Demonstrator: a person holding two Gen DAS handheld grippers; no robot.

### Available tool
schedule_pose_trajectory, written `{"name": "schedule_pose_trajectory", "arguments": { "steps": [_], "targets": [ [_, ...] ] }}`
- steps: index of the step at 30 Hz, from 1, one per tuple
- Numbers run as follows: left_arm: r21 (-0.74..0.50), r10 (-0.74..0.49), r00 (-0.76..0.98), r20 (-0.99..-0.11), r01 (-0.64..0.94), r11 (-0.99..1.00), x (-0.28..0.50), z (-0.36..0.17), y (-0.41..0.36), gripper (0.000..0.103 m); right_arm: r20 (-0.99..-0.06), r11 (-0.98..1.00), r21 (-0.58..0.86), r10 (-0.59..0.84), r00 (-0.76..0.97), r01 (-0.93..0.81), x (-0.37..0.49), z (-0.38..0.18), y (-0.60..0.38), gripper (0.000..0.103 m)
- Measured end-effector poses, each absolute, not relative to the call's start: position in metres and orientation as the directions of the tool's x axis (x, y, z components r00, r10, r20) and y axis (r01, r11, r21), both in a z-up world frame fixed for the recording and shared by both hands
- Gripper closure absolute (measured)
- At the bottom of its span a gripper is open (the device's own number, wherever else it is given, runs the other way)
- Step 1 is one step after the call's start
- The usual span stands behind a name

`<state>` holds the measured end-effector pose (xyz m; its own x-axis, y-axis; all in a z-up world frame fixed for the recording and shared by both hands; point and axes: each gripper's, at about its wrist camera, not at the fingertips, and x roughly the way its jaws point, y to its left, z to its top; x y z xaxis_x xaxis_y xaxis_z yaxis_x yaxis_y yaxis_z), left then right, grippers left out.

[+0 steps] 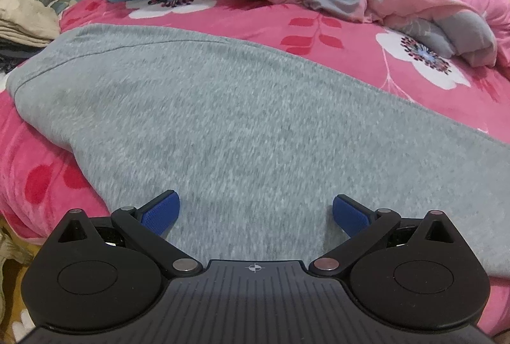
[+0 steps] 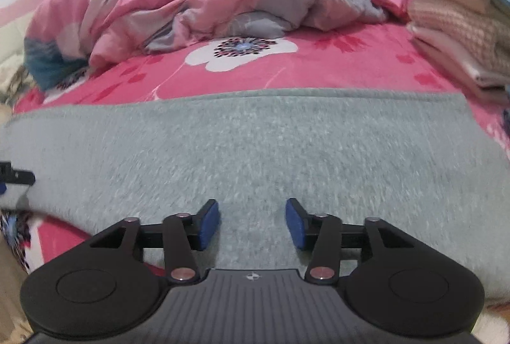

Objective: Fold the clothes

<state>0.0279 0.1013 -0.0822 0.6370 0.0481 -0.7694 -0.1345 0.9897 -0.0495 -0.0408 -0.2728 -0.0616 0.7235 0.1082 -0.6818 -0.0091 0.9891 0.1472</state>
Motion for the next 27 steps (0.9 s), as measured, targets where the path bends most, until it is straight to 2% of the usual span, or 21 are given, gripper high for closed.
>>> {"name": "schedule_pose_trajectory", "arguments": {
  "steps": [20,27],
  "targets": [
    [-0.041,0.06,0.623,-0.78,-0.146,0.988,0.029,-0.083,0.1,0.0,-0.68,0.992,0.125,0.108,0.725,-0.03,-0.041,-0.066,-0.264,0.038],
    [-0.041,0.059,0.623,-0.78,-0.145,0.989,0.029,-0.084,0.1,0.0,-0.683,0.992,0.123,0.115,0.721,-0.042,-0.04,-0.066,-0.258,0.026]
  ]
}}
